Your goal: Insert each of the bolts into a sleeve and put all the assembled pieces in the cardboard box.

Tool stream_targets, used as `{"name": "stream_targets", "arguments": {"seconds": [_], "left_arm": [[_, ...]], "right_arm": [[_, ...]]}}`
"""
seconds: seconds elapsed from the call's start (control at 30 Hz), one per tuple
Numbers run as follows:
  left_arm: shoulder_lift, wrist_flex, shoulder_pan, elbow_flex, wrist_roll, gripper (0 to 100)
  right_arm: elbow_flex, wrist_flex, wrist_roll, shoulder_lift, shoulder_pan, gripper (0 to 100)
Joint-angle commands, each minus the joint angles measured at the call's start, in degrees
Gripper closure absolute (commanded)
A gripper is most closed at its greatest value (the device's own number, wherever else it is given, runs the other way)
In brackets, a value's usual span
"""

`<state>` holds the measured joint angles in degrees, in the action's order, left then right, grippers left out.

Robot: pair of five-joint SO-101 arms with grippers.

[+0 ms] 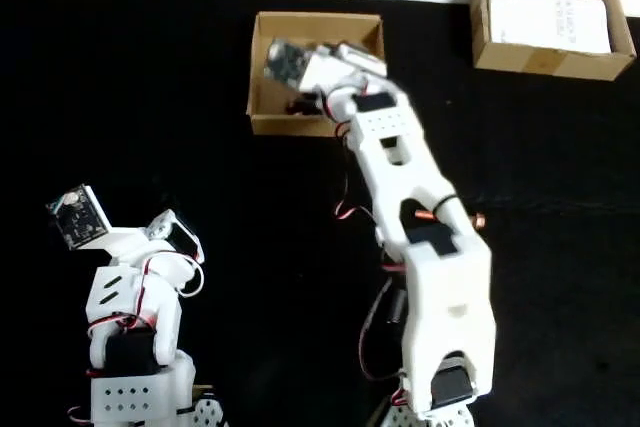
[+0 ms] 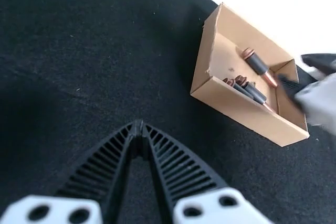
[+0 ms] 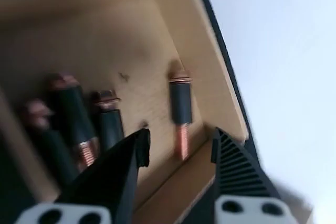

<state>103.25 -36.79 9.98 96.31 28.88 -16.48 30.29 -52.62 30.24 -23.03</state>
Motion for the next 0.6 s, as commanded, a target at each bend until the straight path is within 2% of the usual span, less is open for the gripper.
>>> {"name": "stream_targets", "arguments": {"seconds": [0.0,0.13,0.27,0.57], "left_arm": [[0.6,1.1,0.6,0.8,-0.5,99],[0.6,1.1,0.6,0.8,-0.5,99],[0.5,1.1,0.7,0.8,-0.5,99],[-1.7,-0.6,0.8,0.9,-0.5,99]], "right_arm": [[3.6,14.5,17.1,-18.4,-1.0,82.9],[10.9,30.5,34.8,-34.7,0.1,82.9],[18.5,40.0,49.7,-48.3,0.3,82.9],[47.1,42.1,72.8,-71.9,0.1,82.9]]}}
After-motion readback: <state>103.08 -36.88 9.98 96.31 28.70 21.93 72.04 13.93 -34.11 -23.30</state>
